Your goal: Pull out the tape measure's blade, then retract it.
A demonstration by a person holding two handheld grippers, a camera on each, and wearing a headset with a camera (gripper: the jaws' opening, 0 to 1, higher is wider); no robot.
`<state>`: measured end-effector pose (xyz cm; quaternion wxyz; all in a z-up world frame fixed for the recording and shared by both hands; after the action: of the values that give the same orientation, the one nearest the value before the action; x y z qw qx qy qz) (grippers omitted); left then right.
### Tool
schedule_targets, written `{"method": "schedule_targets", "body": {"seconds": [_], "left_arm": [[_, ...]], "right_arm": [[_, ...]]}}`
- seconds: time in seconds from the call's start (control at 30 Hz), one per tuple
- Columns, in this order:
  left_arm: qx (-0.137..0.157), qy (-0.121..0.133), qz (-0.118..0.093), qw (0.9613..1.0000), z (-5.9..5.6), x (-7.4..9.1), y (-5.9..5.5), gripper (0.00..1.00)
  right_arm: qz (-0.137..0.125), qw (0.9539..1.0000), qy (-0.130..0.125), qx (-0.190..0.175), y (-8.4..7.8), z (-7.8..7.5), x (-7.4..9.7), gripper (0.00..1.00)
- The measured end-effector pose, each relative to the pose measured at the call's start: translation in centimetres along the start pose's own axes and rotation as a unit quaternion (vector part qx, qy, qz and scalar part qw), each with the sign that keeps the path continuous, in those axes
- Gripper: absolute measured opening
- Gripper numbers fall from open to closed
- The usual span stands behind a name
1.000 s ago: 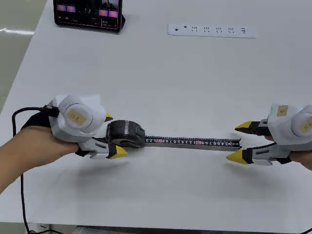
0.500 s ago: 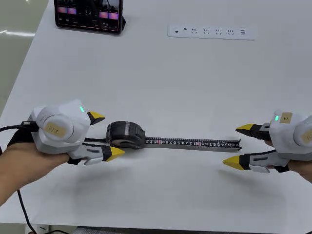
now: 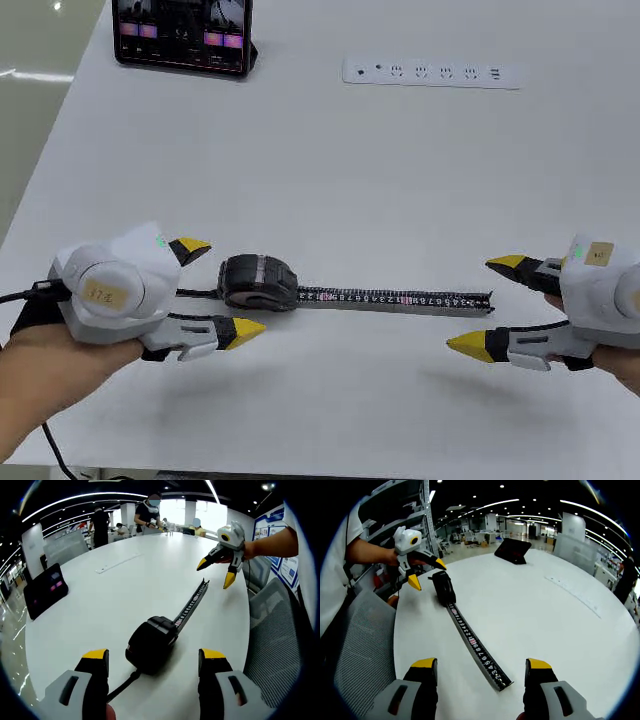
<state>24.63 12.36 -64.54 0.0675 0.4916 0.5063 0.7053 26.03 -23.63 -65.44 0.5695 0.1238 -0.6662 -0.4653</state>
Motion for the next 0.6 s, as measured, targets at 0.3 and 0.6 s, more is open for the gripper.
{"method": "schedule_targets", "body": {"seconds": [0.3,0.6], "left_arm": [[0.029,0.017,-0.019,0.9992,-0.7,1.0,-0.5,0.77],[0.046,0.028,-0.033,0.998,-1.2,2.1,-1.1,0.79]], "right_arm": [[-0.007,0.9999,-0.01,0.007,0.7,0.7,0.5,0.78],[-0.027,0.9994,-0.02,0.005,1.2,1.3,1.2,0.83]]}}
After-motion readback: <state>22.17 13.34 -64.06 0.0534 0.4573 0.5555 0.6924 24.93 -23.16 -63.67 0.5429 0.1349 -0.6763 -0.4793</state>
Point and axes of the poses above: the centre of the closed fingertips' face, and the gripper's own axes: x roughly backward along the fingers, z roughly to its left, y roughly out of its top, the point moved 10 cm from there along x, roughly backward along the fingers, and after that the axes turned 4 degrees about -z, right-handed, at the moved point
